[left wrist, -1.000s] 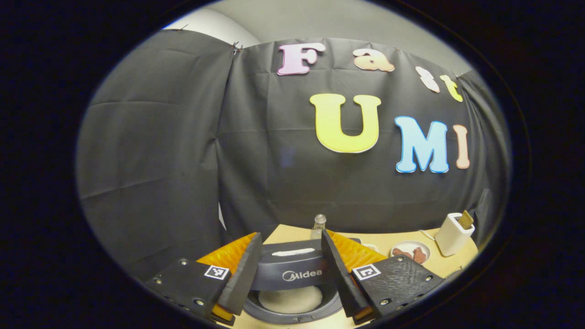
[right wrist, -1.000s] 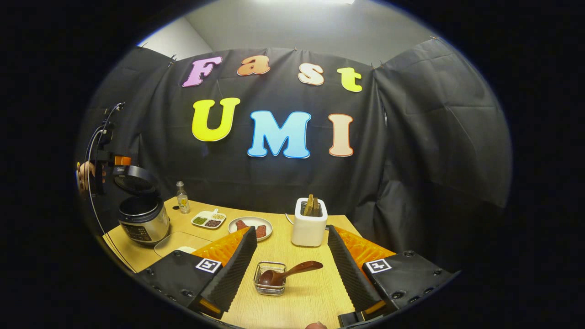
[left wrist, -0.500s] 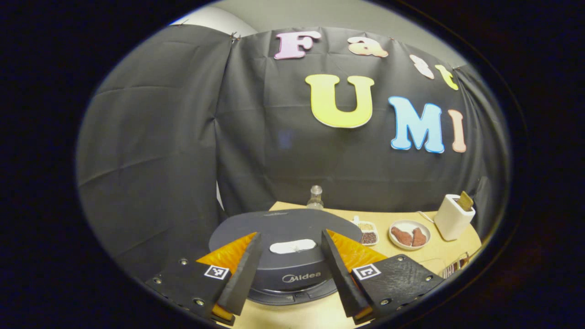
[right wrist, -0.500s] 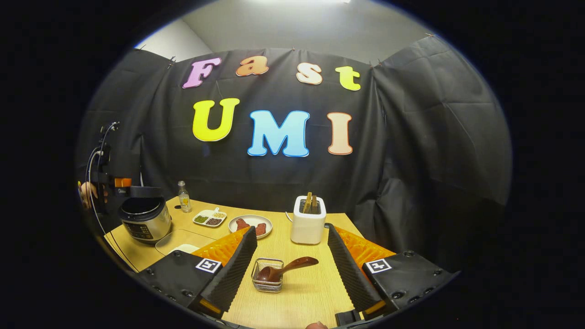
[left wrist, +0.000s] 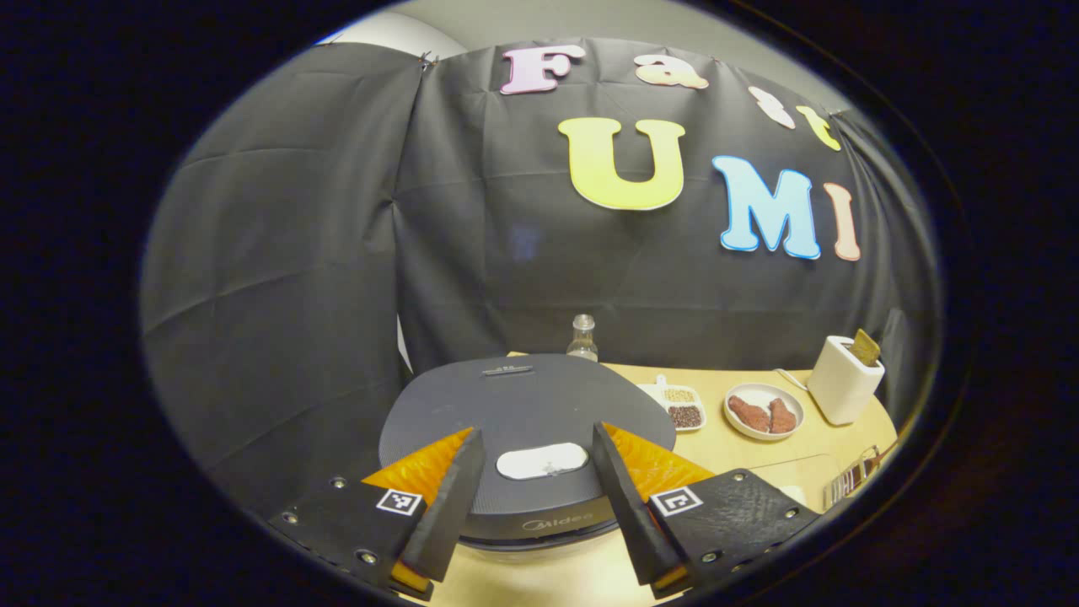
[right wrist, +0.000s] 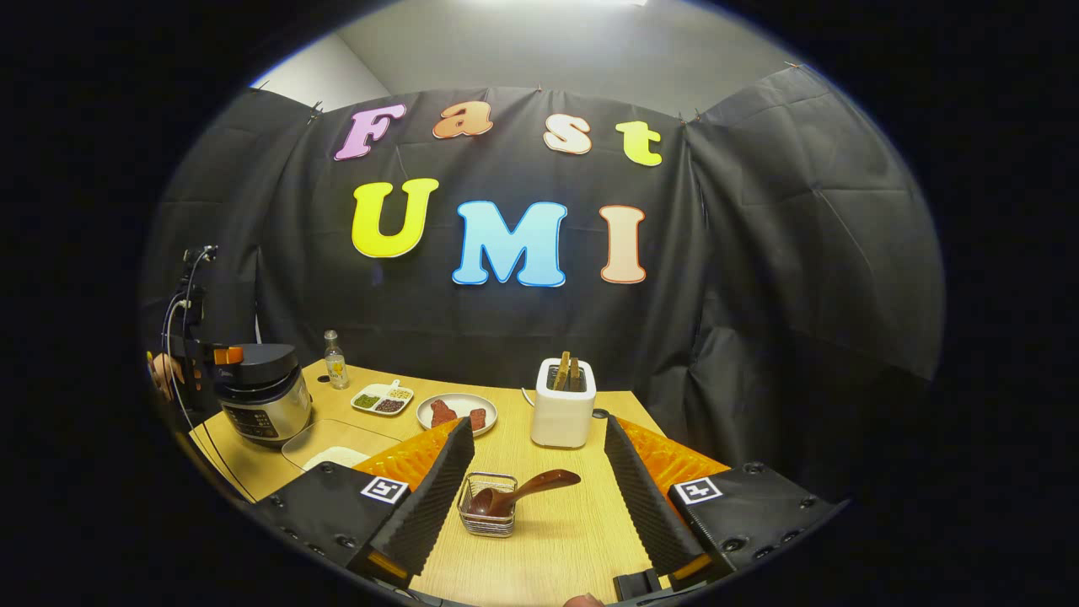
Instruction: Close the left gripper, press the button to open the rice cooker; take a wooden spoon from the chopstick holder with the right hand, scoop a spoonful of rice and pour it into the rice cooker, then put the wooden spoon back into the chopstick holder.
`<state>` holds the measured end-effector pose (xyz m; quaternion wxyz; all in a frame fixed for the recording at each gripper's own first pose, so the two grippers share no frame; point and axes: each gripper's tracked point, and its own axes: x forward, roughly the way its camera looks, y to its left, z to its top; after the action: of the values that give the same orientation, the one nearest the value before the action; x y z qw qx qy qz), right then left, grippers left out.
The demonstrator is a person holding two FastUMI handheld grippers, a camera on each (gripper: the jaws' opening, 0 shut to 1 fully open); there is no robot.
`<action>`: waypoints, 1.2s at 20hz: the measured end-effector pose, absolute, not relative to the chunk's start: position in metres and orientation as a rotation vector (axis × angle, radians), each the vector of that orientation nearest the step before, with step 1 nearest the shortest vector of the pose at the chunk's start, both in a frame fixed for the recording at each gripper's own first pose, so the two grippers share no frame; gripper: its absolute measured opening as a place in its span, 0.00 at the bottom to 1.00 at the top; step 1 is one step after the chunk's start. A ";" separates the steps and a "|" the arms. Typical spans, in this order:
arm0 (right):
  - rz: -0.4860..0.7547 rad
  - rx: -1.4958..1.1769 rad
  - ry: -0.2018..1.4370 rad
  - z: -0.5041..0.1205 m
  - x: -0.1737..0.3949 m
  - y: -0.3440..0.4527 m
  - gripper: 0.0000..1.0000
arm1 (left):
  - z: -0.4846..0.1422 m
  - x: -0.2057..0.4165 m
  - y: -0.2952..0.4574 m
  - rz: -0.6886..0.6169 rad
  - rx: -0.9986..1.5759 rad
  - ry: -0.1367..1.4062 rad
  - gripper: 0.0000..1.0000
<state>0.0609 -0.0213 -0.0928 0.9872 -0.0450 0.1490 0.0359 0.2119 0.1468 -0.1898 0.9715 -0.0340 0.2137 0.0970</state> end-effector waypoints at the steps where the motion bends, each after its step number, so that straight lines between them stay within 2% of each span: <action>1: 0.072 -0.091 0.301 -0.093 0.061 -0.021 0.99 | -0.196 0.209 0.146 0.197 -0.066 0.444 0.85; 2: 0.070 -0.092 0.302 -0.095 0.062 -0.021 0.99 | -0.206 0.209 0.144 0.200 -0.067 0.466 0.83; 3: 0.068 -0.094 0.304 -0.095 0.062 -0.021 0.99 | -0.217 0.205 0.142 0.203 -0.067 0.509 0.85; 6: 0.064 -0.094 0.312 -0.099 0.062 -0.022 0.97 | -0.218 0.206 0.141 0.208 -0.055 0.470 0.82; 7: 0.062 -0.094 0.316 -0.100 0.063 -0.022 0.99 | -0.223 0.204 0.140 0.210 -0.058 0.482 0.85; 13: 0.077 -0.104 0.303 -0.091 0.065 -0.016 0.99 | -0.213 0.200 0.134 0.193 -0.028 0.421 0.84; 18: 0.117 -0.075 0.226 -0.060 0.061 -0.014 0.98 | -0.128 0.173 0.092 0.129 -0.066 0.236 0.82; 24: 0.187 -0.048 0.159 -0.047 0.044 -0.019 0.97 | -0.031 0.093 0.029 0.087 -0.042 0.055 0.82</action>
<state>0.0439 -0.0193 -0.0465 0.9922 -0.0241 0.0791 0.0934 0.0931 0.0286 -0.0314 0.9985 -0.0211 0.0274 0.0436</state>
